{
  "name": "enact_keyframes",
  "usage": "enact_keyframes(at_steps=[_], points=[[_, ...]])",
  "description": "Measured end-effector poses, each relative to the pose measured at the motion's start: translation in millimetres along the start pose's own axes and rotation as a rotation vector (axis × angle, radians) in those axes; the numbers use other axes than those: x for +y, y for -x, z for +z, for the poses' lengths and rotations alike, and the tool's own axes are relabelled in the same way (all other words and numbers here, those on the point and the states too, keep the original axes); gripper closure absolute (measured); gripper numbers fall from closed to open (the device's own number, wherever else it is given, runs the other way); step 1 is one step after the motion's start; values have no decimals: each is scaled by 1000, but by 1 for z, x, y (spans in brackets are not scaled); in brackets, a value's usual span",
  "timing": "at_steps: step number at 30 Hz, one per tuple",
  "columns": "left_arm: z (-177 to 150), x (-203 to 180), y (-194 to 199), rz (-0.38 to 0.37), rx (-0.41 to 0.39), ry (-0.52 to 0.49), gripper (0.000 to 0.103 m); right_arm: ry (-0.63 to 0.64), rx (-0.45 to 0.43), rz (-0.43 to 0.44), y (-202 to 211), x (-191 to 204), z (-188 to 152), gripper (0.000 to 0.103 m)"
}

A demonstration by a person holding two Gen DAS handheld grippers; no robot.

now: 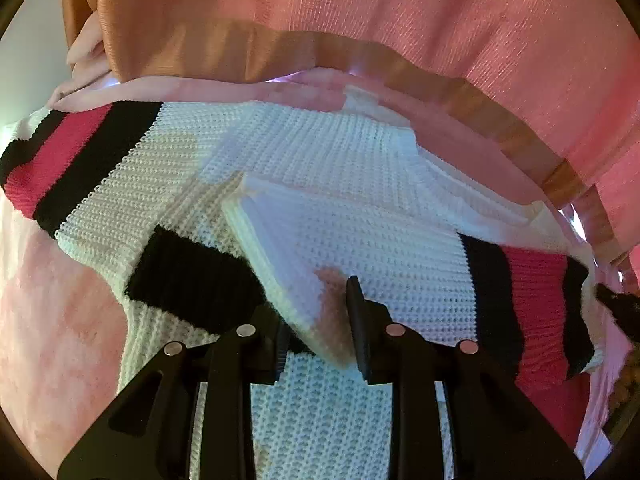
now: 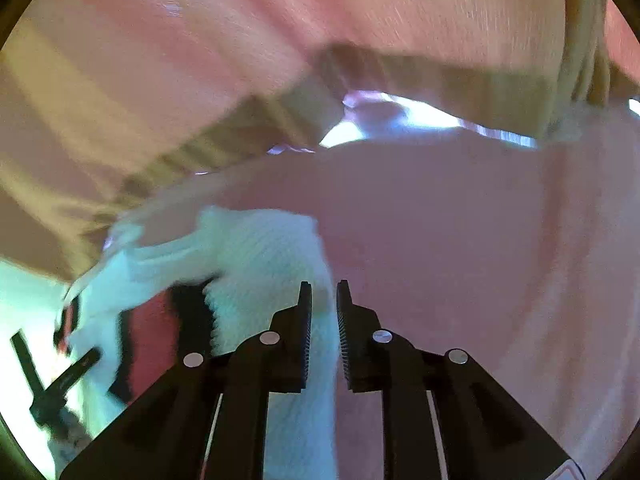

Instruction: Fold small clothes

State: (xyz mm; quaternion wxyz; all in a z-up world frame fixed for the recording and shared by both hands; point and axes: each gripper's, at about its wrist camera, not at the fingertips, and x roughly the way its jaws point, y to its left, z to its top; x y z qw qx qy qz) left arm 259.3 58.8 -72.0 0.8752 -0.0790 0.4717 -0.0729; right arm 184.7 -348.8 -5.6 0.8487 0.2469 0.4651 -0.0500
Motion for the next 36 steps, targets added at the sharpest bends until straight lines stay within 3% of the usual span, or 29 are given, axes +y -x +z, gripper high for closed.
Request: enact_keyframes(at_steps=[4, 5, 7, 9, 10, 13, 15, 17, 20, 25, 28, 30, 32, 34, 36], points=[[-1, 5, 3, 6, -2, -11, 77, 219, 39, -20, 37, 36, -44, 85], [-1, 6, 3, 5, 0, -6, 77, 261, 56, -21, 40, 40, -57, 73], [-1, 6, 2, 9, 1, -1, 77, 369, 87, -80, 32, 46, -81, 62], [-1, 3, 2, 26, -2, -5, 77, 444, 102, -186, 12, 47, -90, 67], [-1, 1, 3, 36, -4, -10, 77, 444, 94, -216, 6, 44, -88, 94], [-1, 0, 3, 46, -3, -13, 77, 271, 76, -198, 16, 15, -67, 94], [-1, -1, 1, 41, 4, -16, 76, 247, 83, -219, 26, 1, -67, 94], [-1, -1, 0, 44, 9, -23, 76, 230, 184, -227, 14, -14, -80, 94], [-3, -2, 1, 47, 6, -47, 76, 242, 163, -214, 24, -6, -77, 90], [-4, 4, 4, 28, 14, -33, 76, 207, 6, 16, 73, 49, -45, 87], [-4, 4, 5, 35, 13, -35, 76, 226, -9, 41, 51, 81, -23, 87], [-5, 4, 6, 42, 12, -41, 76, 247, 39, 17, 14, 88, -12, 88], [-5, 5, 5, 40, 12, -42, 75, 248, 91, -73, -23, 79, -8, 89], [-5, 5, 5, 37, 12, -41, 75, 206, 140, -167, -61, 51, 0, 103], [-5, 5, 4, 36, 10, -45, 75, 92, 93, -112, -58, 30, 11, 103]])
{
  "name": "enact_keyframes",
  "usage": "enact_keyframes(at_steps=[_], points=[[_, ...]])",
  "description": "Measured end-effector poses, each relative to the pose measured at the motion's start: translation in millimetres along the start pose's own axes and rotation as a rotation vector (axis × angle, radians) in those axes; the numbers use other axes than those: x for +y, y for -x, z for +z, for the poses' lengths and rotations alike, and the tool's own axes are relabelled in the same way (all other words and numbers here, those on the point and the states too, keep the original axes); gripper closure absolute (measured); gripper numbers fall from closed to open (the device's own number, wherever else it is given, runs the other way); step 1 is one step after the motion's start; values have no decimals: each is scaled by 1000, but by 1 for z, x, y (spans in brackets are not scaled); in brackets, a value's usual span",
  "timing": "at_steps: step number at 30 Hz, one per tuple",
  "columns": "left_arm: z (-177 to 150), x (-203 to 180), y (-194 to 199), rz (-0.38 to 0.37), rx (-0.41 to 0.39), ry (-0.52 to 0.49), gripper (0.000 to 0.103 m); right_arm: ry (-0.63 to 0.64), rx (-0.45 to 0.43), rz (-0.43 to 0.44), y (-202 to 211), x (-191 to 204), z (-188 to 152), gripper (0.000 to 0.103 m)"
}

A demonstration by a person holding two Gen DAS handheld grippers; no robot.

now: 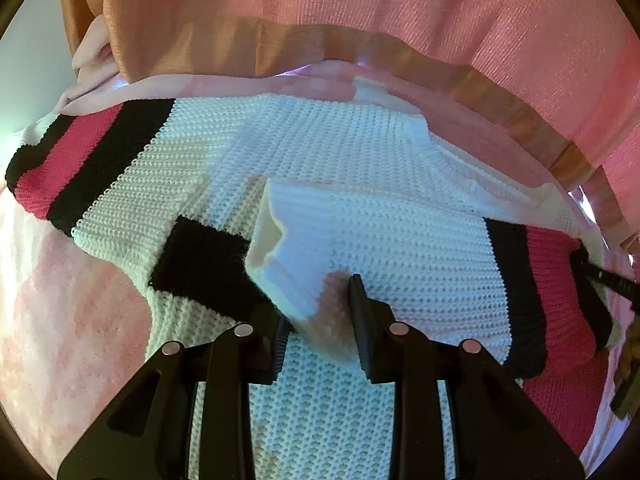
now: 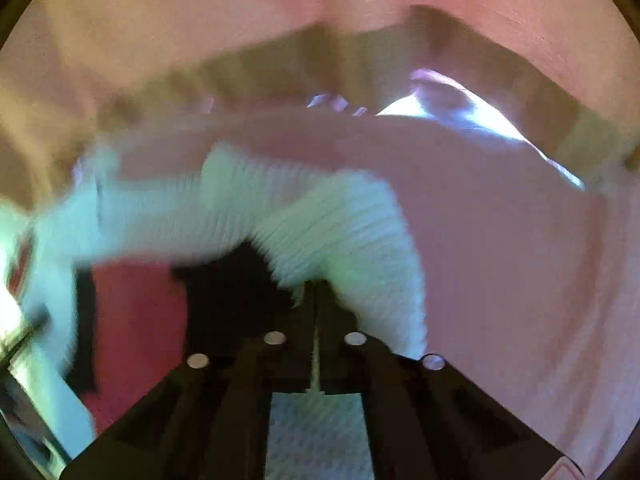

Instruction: Fold small clothes

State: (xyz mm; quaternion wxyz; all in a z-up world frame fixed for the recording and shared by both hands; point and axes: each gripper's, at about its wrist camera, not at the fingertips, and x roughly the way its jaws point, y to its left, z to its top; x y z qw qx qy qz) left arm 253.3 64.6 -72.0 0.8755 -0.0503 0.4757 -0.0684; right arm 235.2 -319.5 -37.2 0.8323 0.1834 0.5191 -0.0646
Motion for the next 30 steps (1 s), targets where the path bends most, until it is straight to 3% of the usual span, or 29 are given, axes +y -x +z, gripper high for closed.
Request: enact_keyframes(at_steps=[2, 4, 7, 8, 9, 10, 11, 13, 14, 18, 20, 21, 22, 23, 24, 25, 26, 27, 30], points=[[0, 1, 0, -7, -2, 6, 74, -66, -51, 50, 10, -8, 4, 103], [1, 4, 2, -24, -4, 21, 74, 20, -18, -54, -1, 0, 3, 103], [8, 18, 18, -64, -39, 91, 74, 83, -35, -115, 19, 22, 3, 102], [13, 32, 31, -99, -71, 138, 73, 90, -50, -105, 33, 29, 1, 93], [18, 47, 43, -114, -100, 178, 70, 102, -67, -79, 51, 37, -3, 92], [21, 60, 51, -116, -123, 210, 58, 123, -80, -52, 69, 45, -10, 87], [25, 78, 61, -109, -153, 253, 39, 155, -95, -34, 88, 54, -20, 79], [32, 127, 75, -38, -209, 351, 27, 236, -125, -28, 119, 73, -44, 65], [38, 159, 76, 11, -218, 403, 27, 267, -136, -30, 130, 83, -59, 60], [50, 259, 56, 156, -158, 577, 27, 316, -143, 3, 150, 98, -111, 56], [52, 300, 46, 203, -142, 650, 27, 309, -114, 18, 140, 104, -125, 55], [51, 311, 44, 212, -145, 672, 29, 315, -94, 15, 133, 106, -131, 55], [51, 323, 40, 209, -148, 697, 39, 321, -76, 11, 122, 108, -132, 55], [51, 334, 35, 168, -153, 723, 57, 327, -63, 10, 114, 110, -135, 55], [53, 339, 30, 115, -140, 731, 66, 340, -52, 5, 107, 114, -138, 55], [55, 340, 26, 87, -126, 733, 89, 351, -47, 1, 103, 117, -139, 55], [59, 339, 22, 67, -111, 729, 96, 358, -49, -1, 101, 119, -142, 55], [64, 331, 25, 76, -127, 706, 96, 363, -50, 0, 100, 121, -143, 55], [85, 282, 55, 125, -235, 559, 97, 347, -60, 3, 102, 116, -139, 55]])
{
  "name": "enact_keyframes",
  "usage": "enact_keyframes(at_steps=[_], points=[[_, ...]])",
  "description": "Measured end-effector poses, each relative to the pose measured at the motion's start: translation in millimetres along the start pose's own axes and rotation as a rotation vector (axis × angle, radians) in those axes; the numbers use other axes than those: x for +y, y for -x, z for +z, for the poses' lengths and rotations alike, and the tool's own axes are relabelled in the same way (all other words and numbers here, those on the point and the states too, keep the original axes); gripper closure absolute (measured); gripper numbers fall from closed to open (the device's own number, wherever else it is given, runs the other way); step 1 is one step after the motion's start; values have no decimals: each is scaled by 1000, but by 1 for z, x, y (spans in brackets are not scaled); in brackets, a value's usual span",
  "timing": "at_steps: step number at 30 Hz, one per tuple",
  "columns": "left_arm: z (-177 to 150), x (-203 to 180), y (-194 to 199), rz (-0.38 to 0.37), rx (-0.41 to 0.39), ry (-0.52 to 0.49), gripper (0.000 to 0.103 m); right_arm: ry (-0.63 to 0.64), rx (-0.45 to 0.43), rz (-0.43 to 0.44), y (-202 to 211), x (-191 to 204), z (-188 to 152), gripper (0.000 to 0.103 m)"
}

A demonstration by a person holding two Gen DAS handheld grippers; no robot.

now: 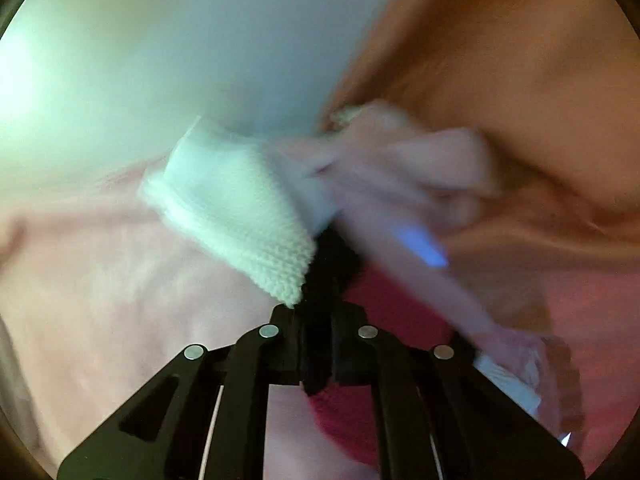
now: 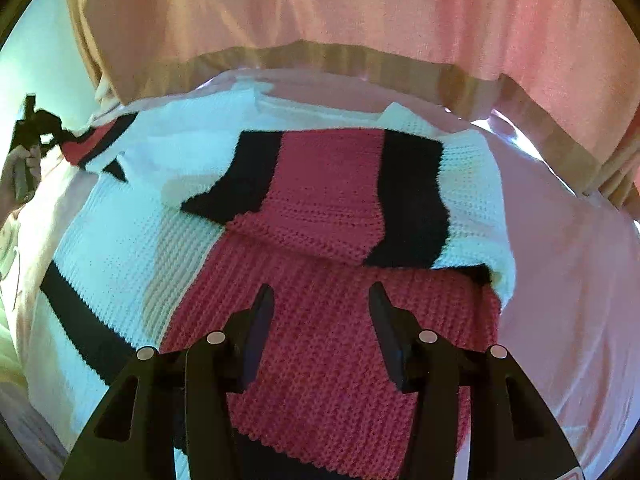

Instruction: Fold small clothes

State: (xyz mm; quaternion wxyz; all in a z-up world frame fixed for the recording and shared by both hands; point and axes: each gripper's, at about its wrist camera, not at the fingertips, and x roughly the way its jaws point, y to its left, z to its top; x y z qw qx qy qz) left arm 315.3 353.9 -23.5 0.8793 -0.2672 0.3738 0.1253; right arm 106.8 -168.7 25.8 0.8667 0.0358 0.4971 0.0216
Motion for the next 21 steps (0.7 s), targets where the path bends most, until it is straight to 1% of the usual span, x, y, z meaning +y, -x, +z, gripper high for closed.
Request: enact_keyframes(at_steps=[1, 2, 3, 5, 7, 8, 9, 10, 11, 12, 13, 14, 15, 16, 17, 18, 19, 20, 21], points=[[-4, -26, 18, -22, -36, -67, 97, -12, -6, -4, 2, -5, 2, 55], [-9, -43, 31, -44, -54, -107, 97, -18, -10, -8, 2, -7, 2, 55], [-22, -78, 57, -97, -82, -181, 97, -32, -15, -12, 4, -13, 4, 55], [-47, -121, 92, -176, -103, -271, 97, -42, -17, -20, 7, -20, 7, 55], [-93, -177, 131, -297, -81, -390, 97, -71, -22, -35, 9, -32, 10, 54], [-112, -195, 141, -337, -65, -425, 96, -86, -22, -37, 10, -39, 11, 54], [-145, -224, 150, -381, -31, -493, 96, -102, -23, -42, 10, -45, 12, 54], [-178, -246, 155, -401, 12, -556, 96, -115, -22, -46, 10, -50, 13, 53], [-199, -257, 156, -411, 41, -591, 94, -127, -16, -47, 10, -57, 15, 53], [-235, -273, 154, -414, 93, -654, 92, -136, -16, -53, 10, -62, 16, 53], [-264, -283, 147, -407, 129, -693, 91, -142, -16, -60, 9, -64, 16, 51], [-289, -285, 139, -392, 159, -721, 87, -145, -15, -73, 9, -67, 17, 48], [-315, -288, 128, -375, 200, -749, 84, -140, -12, -91, 9, -69, 18, 48], [-331, -285, 121, -351, 222, -759, 75, -138, -12, -103, 8, -71, 19, 47], [-335, -283, 112, -317, 232, -764, 60, -139, -10, -102, 8, -73, 20, 46], [-345, -280, 106, -261, 234, -779, 54, -138, -7, -90, 9, -74, 20, 45], [-347, -271, 102, -228, 226, -784, 48, -136, -8, -85, 9, -75, 21, 45], [-346, -262, 107, -213, 196, -789, 40, -132, -9, -84, 10, -76, 21, 45], [-344, -255, 112, -199, 170, -791, 35, -128, -8, -74, 10, -76, 22, 44]])
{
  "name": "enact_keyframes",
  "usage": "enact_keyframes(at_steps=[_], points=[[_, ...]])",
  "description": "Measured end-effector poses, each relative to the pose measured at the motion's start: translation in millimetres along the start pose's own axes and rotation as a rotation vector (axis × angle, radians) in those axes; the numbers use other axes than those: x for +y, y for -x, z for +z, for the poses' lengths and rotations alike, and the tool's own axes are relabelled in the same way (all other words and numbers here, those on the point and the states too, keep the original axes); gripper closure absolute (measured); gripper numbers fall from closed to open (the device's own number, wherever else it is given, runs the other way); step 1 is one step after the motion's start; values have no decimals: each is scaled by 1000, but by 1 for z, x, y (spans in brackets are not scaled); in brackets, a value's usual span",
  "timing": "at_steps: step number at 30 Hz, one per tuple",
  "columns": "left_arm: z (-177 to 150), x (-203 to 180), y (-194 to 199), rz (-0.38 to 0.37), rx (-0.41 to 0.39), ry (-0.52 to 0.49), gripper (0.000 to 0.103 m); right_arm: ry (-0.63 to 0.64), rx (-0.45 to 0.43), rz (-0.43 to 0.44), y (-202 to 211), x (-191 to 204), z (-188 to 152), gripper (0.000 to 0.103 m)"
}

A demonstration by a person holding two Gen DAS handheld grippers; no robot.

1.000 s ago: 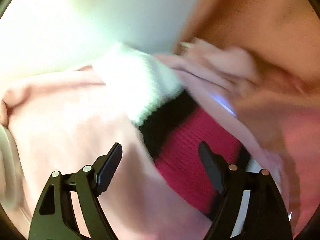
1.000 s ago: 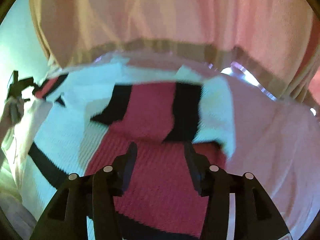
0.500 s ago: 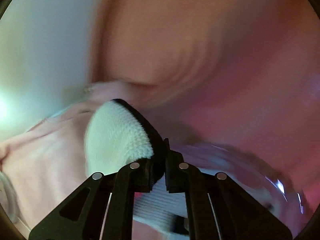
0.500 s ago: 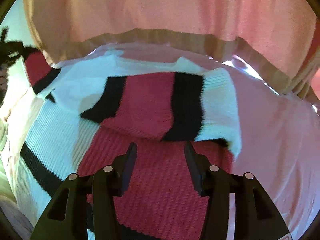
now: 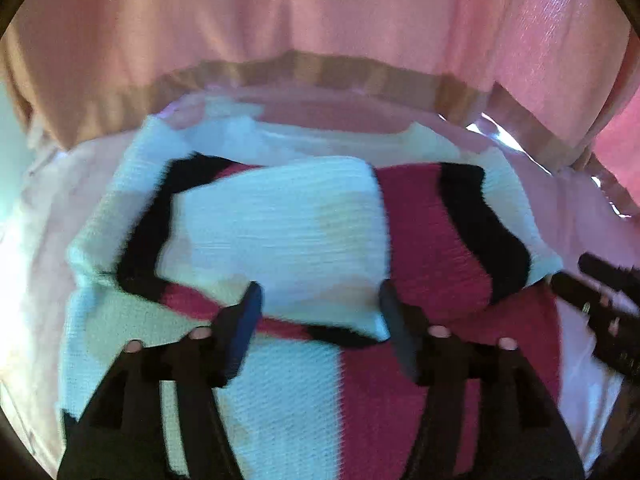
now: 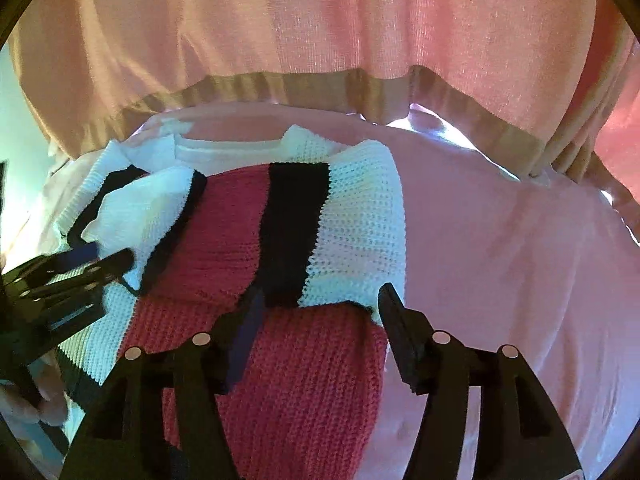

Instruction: Fold small clothes

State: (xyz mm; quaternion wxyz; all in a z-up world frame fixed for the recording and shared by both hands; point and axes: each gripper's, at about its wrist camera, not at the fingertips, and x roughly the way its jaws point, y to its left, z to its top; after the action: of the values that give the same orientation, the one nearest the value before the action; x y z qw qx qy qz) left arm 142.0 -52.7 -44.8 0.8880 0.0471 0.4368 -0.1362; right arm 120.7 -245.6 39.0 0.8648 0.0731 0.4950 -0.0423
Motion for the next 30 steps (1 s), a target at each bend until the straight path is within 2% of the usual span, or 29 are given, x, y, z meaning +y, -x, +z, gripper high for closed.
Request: enact_keyframes(at_steps=[2, 4, 7, 13, 15, 16, 17, 18, 19, 20, 22, 24, 25, 27, 29, 30], points=[[-2, 13, 14, 46, -35, 25, 19, 2, -6, 27, 2, 1, 1, 43], [-6, 36, 31, 99, -64, 80, 17, 2, -17, 67, 6, 10, 5, 42], [4, 65, 33, 147, -44, 132, 17, 59, -42, 115, 12, 43, 15, 38], [4, 100, 49, 325, -97, 110, 17, 301, -57, 111, -9, 148, 27, 30], [4, 120, 49, 316, -76, 161, 17, 389, -21, 85, -32, 181, 28, 29], [5, 131, 48, 285, -55, 204, 17, 428, -12, 49, -44, 194, 28, 29], [5, 138, 47, 259, -40, 234, 17, 452, -8, 23, -52, 199, 28, 33], [5, 150, 46, 223, -21, 282, 17, 474, 6, 11, -62, 205, 29, 44], [5, 158, 46, 196, -12, 322, 17, 461, 18, 42, -65, 203, 32, 94], [4, 165, 47, 177, -10, 351, 17, 412, 28, 62, -63, 197, 39, 91], [4, 173, 51, 168, -25, 374, 17, 234, -26, 149, -35, 163, 57, 91], [6, 174, 56, 154, -42, 365, 17, 74, -76, 215, -5, 114, 65, 89], [7, 173, 56, 141, -45, 363, 17, 20, -78, 229, 1, 93, 64, 85], [8, 172, 49, 95, -28, 379, 17, -28, -32, 156, -5, 53, 52, 84], [8, 169, 38, 15, 0, 424, 17, -40, 41, 63, -22, 25, 34, 69], [8, 168, 35, -17, 14, 439, 17, -76, 88, 64, -32, 9, 24, 67]])
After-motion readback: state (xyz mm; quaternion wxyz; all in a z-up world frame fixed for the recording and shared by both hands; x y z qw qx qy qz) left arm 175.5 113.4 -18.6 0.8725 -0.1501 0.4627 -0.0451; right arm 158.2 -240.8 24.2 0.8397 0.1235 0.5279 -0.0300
